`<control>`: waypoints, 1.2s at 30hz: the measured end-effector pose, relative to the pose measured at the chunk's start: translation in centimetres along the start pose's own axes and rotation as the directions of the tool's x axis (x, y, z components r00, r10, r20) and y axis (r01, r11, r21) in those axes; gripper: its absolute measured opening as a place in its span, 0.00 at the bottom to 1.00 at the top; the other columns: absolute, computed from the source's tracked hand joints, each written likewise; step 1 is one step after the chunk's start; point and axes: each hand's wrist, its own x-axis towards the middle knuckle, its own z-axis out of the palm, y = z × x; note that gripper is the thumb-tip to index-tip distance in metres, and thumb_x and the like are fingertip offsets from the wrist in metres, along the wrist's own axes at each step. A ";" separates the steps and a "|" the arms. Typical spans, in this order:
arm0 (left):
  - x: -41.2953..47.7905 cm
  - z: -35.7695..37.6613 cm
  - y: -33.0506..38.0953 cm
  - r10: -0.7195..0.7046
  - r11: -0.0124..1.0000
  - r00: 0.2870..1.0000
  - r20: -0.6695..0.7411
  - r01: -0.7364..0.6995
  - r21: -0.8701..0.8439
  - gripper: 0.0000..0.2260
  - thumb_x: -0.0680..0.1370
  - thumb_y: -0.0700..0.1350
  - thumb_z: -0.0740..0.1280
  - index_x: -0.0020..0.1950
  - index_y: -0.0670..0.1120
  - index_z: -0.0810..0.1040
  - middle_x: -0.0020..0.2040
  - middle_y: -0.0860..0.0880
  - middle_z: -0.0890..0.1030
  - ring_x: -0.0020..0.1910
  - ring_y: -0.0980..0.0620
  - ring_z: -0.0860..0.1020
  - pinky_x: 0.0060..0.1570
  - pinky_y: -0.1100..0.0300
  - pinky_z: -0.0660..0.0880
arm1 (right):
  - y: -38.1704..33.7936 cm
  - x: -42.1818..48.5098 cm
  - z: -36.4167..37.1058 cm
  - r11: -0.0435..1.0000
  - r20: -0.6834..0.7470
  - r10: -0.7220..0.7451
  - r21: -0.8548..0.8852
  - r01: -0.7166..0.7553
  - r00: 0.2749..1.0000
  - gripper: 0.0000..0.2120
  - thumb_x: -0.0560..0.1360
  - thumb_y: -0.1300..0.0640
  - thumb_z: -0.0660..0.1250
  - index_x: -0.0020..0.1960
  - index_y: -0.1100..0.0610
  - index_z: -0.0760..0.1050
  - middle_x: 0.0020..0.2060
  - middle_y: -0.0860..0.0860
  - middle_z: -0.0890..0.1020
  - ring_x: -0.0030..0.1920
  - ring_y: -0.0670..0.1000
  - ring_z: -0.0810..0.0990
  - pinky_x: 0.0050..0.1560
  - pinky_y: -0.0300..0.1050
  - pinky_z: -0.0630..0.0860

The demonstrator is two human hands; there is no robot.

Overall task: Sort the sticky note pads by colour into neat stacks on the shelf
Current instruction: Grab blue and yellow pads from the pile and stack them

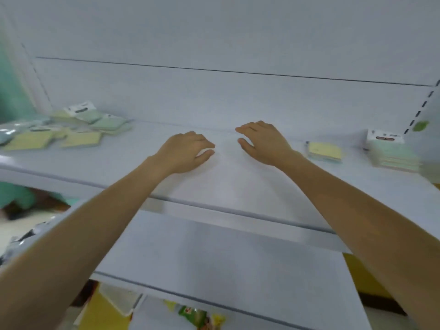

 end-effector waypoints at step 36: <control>-13.3 2.0 -53.3 -0.673 0.712 0.717 0.182 0.694 -0.104 0.20 0.80 0.49 0.56 0.71 0.47 0.64 0.69 0.41 0.71 0.67 0.40 0.70 0.64 0.50 0.68 | -33.2 28.7 10.2 0.870 0.377 0.196 0.359 -0.338 0.905 0.31 0.65 0.46 0.74 0.65 0.53 0.71 0.63 0.52 0.73 0.64 0.53 0.71 0.55 0.41 0.65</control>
